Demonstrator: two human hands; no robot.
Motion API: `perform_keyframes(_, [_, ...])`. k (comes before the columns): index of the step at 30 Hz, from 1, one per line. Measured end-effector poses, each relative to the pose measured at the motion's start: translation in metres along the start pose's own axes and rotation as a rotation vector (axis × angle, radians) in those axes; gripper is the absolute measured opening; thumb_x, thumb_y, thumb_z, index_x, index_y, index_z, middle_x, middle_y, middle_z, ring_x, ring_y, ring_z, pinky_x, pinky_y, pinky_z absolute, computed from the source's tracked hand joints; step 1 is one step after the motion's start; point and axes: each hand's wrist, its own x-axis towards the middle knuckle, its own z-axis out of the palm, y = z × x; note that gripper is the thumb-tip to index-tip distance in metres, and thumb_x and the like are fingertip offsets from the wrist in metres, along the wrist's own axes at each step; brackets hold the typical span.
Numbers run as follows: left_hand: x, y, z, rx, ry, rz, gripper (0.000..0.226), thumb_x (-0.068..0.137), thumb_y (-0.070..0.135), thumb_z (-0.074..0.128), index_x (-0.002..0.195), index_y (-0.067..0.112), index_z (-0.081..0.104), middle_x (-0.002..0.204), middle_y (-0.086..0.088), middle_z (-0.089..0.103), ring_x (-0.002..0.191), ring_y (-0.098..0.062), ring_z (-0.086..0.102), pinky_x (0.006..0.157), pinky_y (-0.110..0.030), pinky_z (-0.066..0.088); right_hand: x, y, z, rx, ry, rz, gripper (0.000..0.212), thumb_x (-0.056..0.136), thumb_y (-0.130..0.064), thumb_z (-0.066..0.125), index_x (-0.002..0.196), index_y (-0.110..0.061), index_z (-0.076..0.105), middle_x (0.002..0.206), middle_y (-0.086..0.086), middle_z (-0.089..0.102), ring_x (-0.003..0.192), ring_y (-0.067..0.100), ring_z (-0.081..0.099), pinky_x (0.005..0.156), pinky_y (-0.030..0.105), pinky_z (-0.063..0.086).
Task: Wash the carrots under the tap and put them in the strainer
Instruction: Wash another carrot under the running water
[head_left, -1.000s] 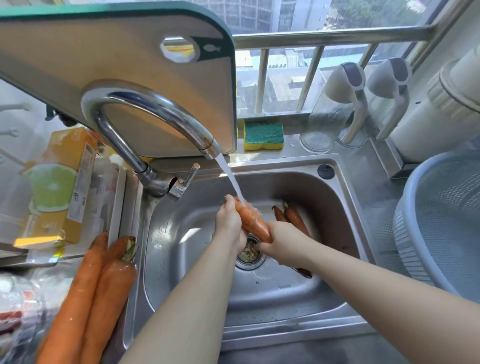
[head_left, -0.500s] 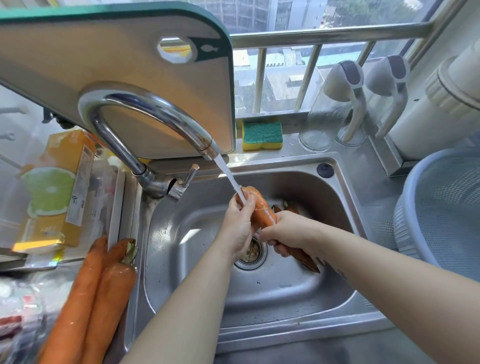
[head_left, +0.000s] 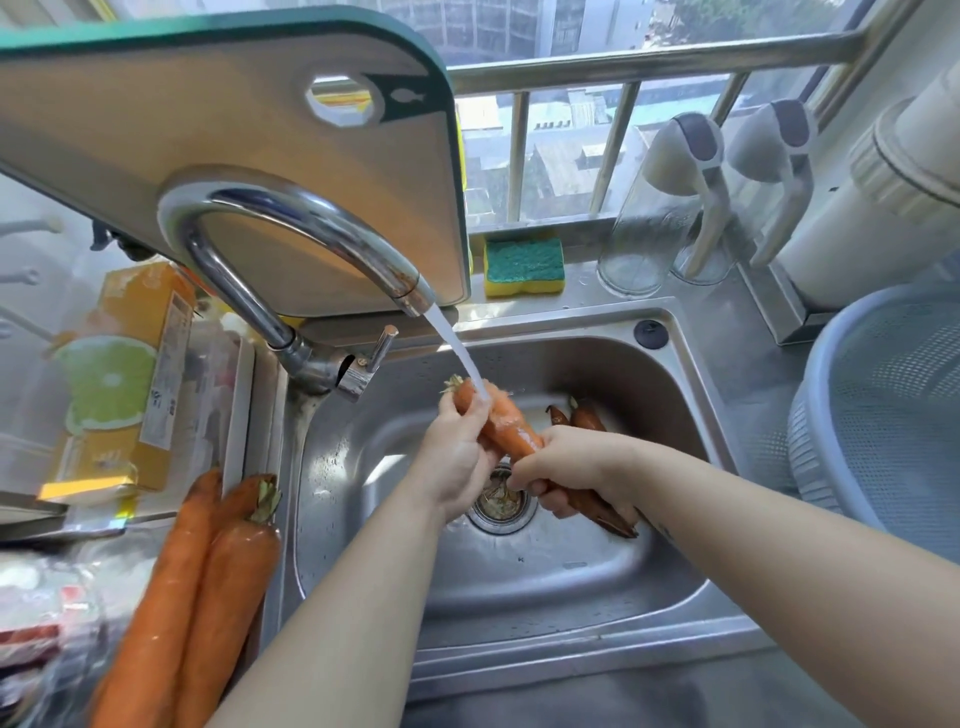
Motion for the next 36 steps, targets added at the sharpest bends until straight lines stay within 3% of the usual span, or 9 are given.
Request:
perform_keyframes(5, [0.004,0.000,-0.001,0.143,0.017,0.070,0.055,0.095,0.007,0.052,0.143,0.015,0.026,0.135,-0.018,0.047,0.108,-0.026,0.057,0.080,-0.041,0.054,0.002,-0.002,0.000,-0.450,0.211,-0.158,0.012,0.082,-0.017,0.058,0.073,-0.011,0.053,0.061,0.005,0.052,0.051,0.019,0.048,0.057,0.028,0.043])
perform_keyframes(8, [0.005,-0.005,0.008,0.059,0.173,0.068,0.047,0.094,0.023,0.057,0.136,0.015,0.039,0.120,-0.014,0.060,0.093,-0.023,0.064,0.062,-0.033,0.054,0.001,-0.010,0.000,-0.603,0.327,-0.282,0.027,0.088,-0.033,0.062,0.099,-0.008,0.060,0.083,0.006,0.062,0.066,0.017,0.057,0.060,0.026,0.044])
perform_keyframes(13, [0.002,0.004,0.001,0.045,0.308,-0.039,0.028,0.100,0.032,0.044,0.116,0.013,0.057,0.106,-0.005,0.065,0.098,-0.021,0.062,0.076,-0.039,0.047,-0.011,-0.009,-0.018,-0.879,0.407,-0.349,0.033,0.091,-0.043,0.057,0.113,-0.019,0.056,0.104,0.004,0.066,0.097,0.027,0.061,0.079,0.036,0.049])
perform_keyframes(17, [-0.005,0.012,-0.016,0.692,0.308,0.000,0.059,0.095,0.008,0.042,0.149,0.025,0.025,0.152,-0.007,0.033,0.137,-0.026,0.035,0.109,-0.046,0.030,-0.013,-0.013,-0.027,-0.769,0.165,-0.287,0.026,0.091,-0.041,0.059,0.074,-0.023,0.054,0.078,-0.002,0.067,0.073,0.023,0.062,0.064,0.030,0.045])
perform_keyframes(23, [-0.019,0.011,-0.022,1.659,0.022,0.252,0.046,0.081,0.023,0.060,0.123,0.034,0.048,0.132,0.007,0.046,0.131,-0.020,0.035,0.114,-0.051,0.017,-0.010,-0.042,-0.031,-0.856,-0.002,-0.245,0.027,0.093,-0.048,0.052,0.078,-0.029,0.063,0.077,-0.001,0.073,0.058,0.018,0.056,0.054,0.022,0.041])
perform_keyframes(25, [-0.019,0.015,-0.027,1.693,0.058,0.373,0.024,0.079,0.037,0.062,0.101,0.031,0.053,0.106,0.009,0.057,0.108,-0.019,0.053,0.094,-0.039,0.041,-0.006,-0.053,-0.029,-0.993,0.063,-0.242,0.036,0.088,-0.056,0.053,0.087,-0.025,0.071,0.072,-0.003,0.072,0.059,0.017,0.060,0.053,0.024,0.041])
perform_keyframes(29, [-0.024,0.017,-0.031,1.578,0.123,0.287,0.022,0.076,0.041,0.063,0.076,0.023,0.050,0.073,0.008,0.059,0.074,-0.018,0.059,0.056,-0.029,0.040,0.005,-0.063,-0.027,-1.349,0.507,-0.317,0.066,0.068,-0.085,0.046,0.064,-0.021,0.060,0.060,-0.006,0.057,0.062,0.016,0.054,0.057,0.027,0.037])
perform_keyframes(33, [-0.034,0.014,-0.034,1.303,0.093,0.105,0.021,0.072,0.045,0.063,0.080,0.028,0.055,0.072,0.006,0.065,0.068,-0.016,0.064,0.060,-0.031,0.051,0.026,-0.038,-0.021,-0.819,0.642,-0.412,0.058,0.069,-0.071,0.063,0.103,-0.025,0.064,0.105,-0.002,0.058,0.106,0.016,0.047,0.085,0.034,0.044])
perform_keyframes(36, [-0.043,0.012,-0.033,1.167,0.023,0.064,0.019,0.076,0.027,0.070,0.090,0.031,0.057,0.071,0.004,0.063,0.054,-0.012,0.057,0.052,-0.025,0.046,0.043,-0.017,-0.004,-0.206,0.709,-0.429,0.077,0.079,-0.031,0.075,0.144,-0.018,0.035,0.141,0.007,0.040,0.132,0.021,0.037,0.109,0.037,0.035])
